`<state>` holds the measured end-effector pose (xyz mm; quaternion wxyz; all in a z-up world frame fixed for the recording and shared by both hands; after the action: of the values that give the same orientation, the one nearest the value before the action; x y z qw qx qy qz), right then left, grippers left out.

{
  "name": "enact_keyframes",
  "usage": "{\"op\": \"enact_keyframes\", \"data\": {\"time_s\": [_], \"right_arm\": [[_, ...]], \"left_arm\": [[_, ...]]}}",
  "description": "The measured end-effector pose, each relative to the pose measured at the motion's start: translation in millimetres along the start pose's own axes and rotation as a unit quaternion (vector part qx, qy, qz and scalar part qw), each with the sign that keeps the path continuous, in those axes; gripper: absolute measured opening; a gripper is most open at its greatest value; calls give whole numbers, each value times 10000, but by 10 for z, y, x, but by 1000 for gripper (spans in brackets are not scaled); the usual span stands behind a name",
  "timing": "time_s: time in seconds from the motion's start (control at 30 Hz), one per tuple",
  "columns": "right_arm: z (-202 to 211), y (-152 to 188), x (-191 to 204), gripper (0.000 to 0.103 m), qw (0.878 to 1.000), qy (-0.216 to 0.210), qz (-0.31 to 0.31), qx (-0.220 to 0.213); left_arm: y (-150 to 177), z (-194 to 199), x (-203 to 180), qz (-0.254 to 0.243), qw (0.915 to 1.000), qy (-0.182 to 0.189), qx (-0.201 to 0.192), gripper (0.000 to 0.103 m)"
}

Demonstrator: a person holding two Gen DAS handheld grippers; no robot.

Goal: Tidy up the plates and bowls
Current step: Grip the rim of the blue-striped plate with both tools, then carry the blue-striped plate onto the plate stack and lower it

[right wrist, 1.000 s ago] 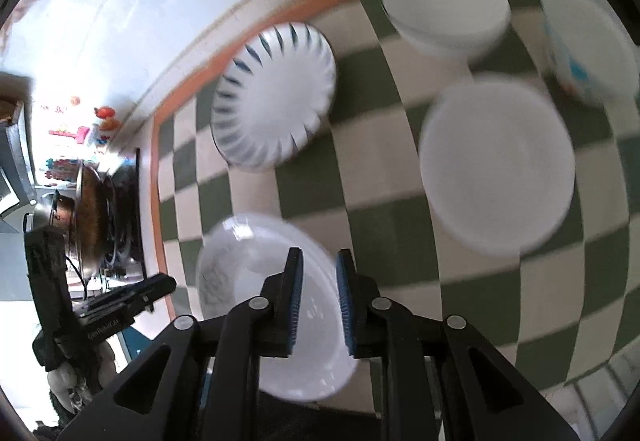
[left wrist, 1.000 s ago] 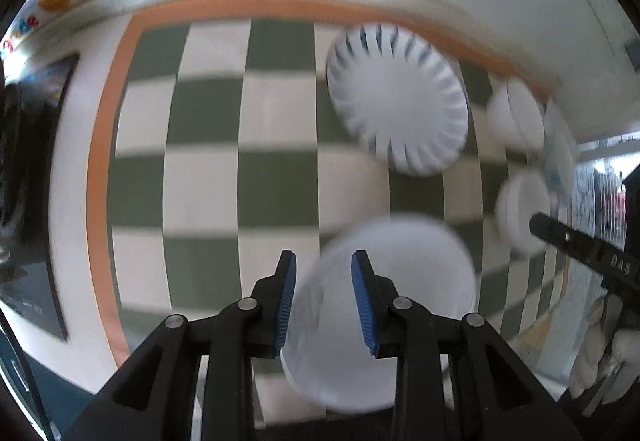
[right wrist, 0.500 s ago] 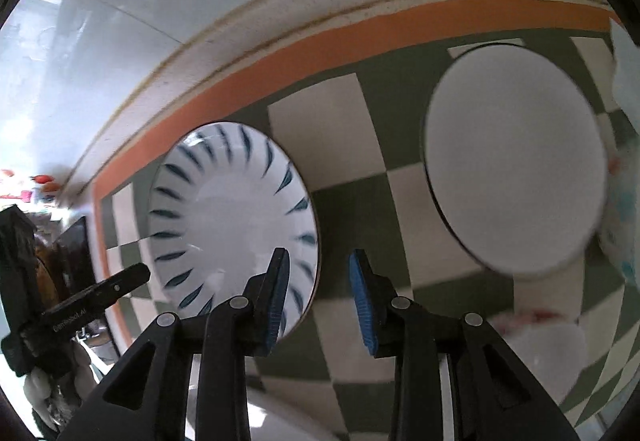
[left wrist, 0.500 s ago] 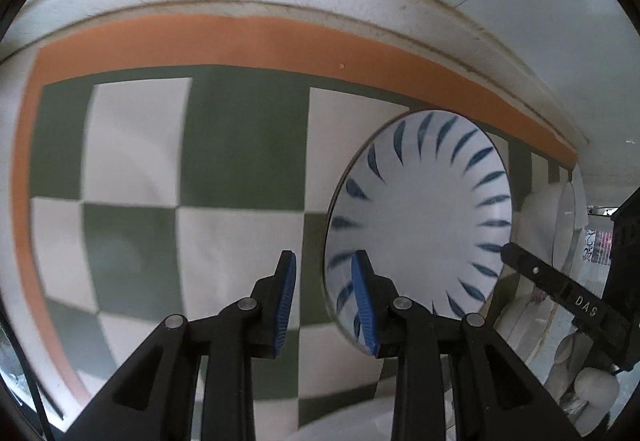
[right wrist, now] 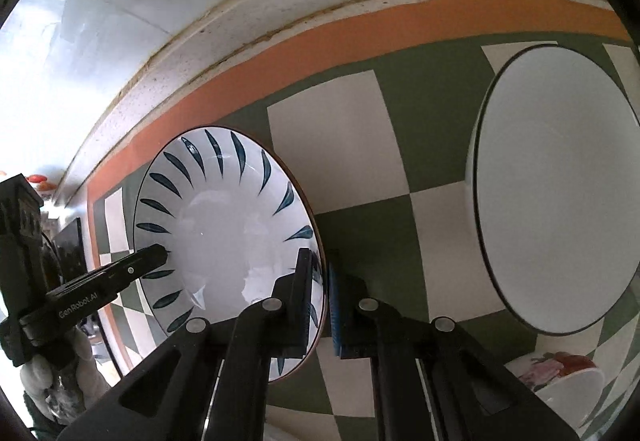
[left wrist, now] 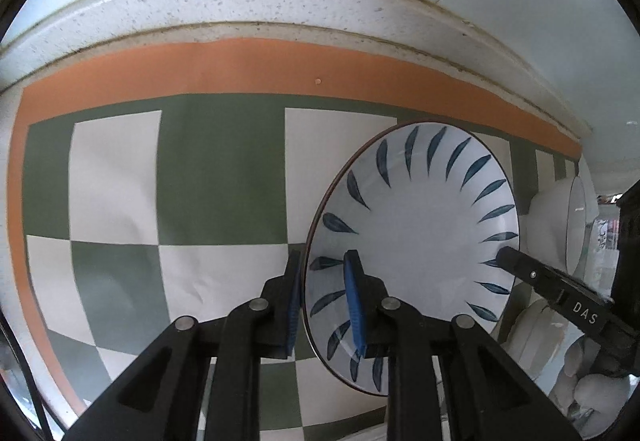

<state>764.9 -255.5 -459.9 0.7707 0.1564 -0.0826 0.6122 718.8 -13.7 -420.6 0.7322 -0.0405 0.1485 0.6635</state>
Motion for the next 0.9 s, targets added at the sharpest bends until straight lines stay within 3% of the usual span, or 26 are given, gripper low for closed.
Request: {"op": "enact_keyframes", "data": {"time_s": [0.5,0.9], "right_arm": [[450,415,167,9,9986,-141,413,-289],[1056,1100,241,8,9944,-402,808,-553]], "left_arm": [[400,468,-134,-118,9987,-57,-501,18],[1091,1022,-237,-250,9957,43,-891,18]]}}
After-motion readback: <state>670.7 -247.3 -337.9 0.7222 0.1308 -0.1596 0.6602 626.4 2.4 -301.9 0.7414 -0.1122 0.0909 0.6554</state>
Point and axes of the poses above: each gripper's, at about its wrist camera, not at the fingertips, and z roughly against the way its jaws point, x to its left, y to its underside, the point moved 4 cm from there along -z, roughly the way its jaws point, and after that the axes turned 10 degrees about x, right-handed, at the moved point
